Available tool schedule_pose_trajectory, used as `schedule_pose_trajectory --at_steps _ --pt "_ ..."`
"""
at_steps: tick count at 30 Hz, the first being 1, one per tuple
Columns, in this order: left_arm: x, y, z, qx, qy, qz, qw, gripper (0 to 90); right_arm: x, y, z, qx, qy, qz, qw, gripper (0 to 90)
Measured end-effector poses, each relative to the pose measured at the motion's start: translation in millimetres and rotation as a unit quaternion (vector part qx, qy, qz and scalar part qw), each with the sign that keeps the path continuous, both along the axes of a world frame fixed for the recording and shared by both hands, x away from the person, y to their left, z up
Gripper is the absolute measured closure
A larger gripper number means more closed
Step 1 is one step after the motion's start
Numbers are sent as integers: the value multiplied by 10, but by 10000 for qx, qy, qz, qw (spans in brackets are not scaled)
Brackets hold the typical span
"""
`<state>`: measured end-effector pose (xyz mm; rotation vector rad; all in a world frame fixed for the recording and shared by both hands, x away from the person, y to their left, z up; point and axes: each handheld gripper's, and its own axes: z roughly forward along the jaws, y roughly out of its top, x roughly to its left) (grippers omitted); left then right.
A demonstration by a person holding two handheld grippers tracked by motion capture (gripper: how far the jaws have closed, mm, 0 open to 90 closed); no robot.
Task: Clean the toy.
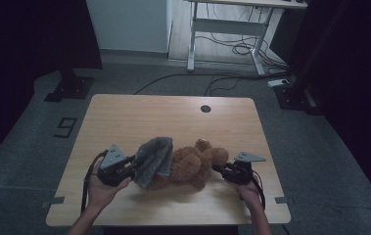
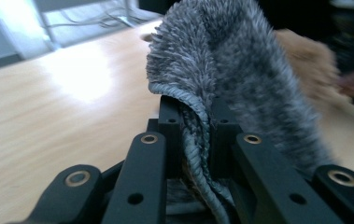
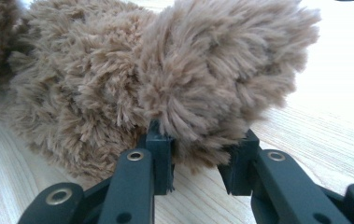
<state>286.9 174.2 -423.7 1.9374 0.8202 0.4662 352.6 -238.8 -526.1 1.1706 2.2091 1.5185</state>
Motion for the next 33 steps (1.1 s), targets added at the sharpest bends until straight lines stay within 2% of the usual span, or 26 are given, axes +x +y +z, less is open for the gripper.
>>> schedule_pose_trajectory --at_steps 3,6,7,11,14,20,23,25,28,30,33 --pt "-68 -127 -58 36 186 -323 9993 789 0 0 0 1 7 4 10000 682" --pt "-35 -238 -160 289 401 -474 9977 789 -1 2 2 4 12 25 10000 683" --pt "0 -255 -199 302 462 -461 9974 789 -3 4 7 4 11 46 10000 682" --pt "155 -224 -296 45 660 -359 9972 792 -18 -11 37 -17 -38 93 9999 654" --pt "201 -237 -364 55 751 -373 9965 797 -42 -57 86 -16 -104 142 9998 573" --pt "185 -268 -418 95 726 -356 9967 802 -99 -219 323 131 -443 -177 9988 388" --pt "186 -315 -451 133 747 -417 9962 806 -149 -332 516 307 -681 -320 9967 347" --pt "187 -351 -479 152 735 -441 9962 808 -158 -343 621 308 -817 -320 9957 342" --pt "200 -400 -520 158 730 -465 9961 812 -100 -263 796 199 -912 -183 9955 333" --pt "217 -427 -541 159 745 -487 9959 815 -10 -130 897 66 -919 -10 9957 314" --pt "254 -476 -558 229 740 -509 9957 817 143 80 944 -149 -743 259 9968 286"
